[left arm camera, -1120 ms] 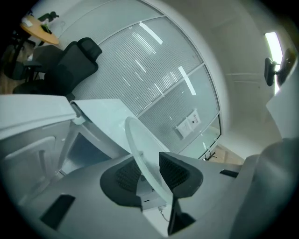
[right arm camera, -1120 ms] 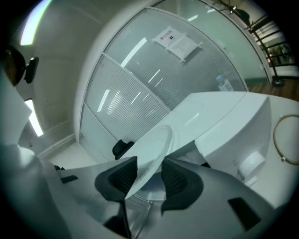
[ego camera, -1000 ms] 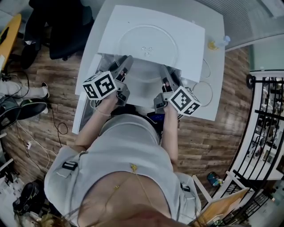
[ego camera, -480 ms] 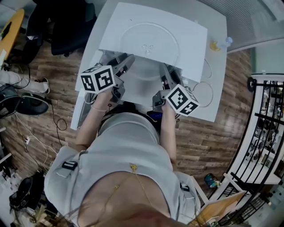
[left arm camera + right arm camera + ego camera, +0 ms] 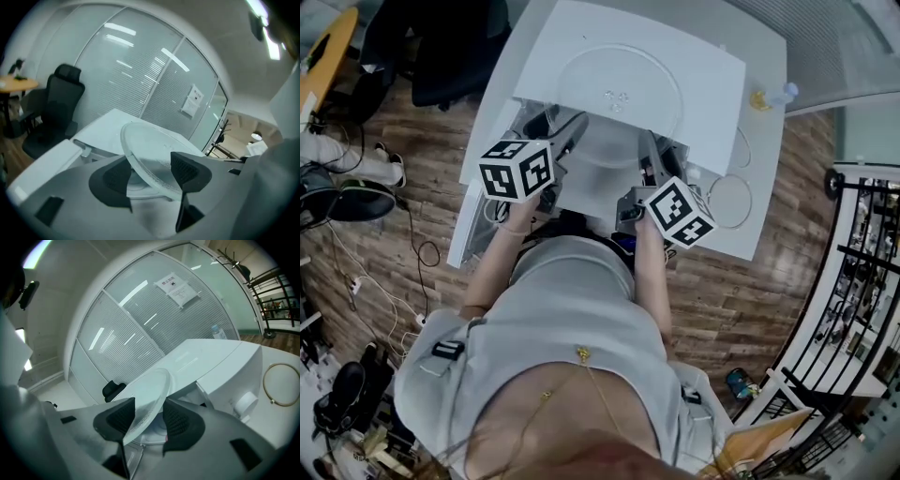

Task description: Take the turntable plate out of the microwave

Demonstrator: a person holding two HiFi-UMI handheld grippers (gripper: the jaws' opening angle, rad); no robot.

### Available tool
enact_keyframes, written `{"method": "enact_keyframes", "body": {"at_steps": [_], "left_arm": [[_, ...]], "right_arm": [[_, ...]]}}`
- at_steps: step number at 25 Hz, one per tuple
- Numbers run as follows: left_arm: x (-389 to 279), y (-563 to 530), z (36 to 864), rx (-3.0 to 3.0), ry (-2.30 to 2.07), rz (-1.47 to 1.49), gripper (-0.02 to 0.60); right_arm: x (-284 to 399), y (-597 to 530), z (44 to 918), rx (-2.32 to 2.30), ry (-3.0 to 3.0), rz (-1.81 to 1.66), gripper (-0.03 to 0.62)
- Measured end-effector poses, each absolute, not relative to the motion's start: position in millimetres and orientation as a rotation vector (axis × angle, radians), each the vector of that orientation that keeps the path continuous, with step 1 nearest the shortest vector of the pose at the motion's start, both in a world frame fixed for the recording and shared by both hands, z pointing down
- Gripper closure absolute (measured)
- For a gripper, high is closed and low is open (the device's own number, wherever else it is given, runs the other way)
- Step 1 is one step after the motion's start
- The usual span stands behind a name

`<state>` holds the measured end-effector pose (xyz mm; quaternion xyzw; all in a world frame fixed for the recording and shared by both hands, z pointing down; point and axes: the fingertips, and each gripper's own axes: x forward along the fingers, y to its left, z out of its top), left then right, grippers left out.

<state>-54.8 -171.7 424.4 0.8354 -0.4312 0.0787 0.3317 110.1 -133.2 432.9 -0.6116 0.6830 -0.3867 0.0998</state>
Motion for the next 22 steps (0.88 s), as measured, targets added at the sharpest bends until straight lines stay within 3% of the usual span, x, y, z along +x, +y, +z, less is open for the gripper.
{"method": "enact_keyframes", "body": {"at_steps": [22], "left_arm": [[-51.5,-170.5,413.7,2.274,-1.222,0.284,0.295]], "right_arm": [[113.4,-133.1,434.1,-1.879,1.932,-1.269,0.404]]}}
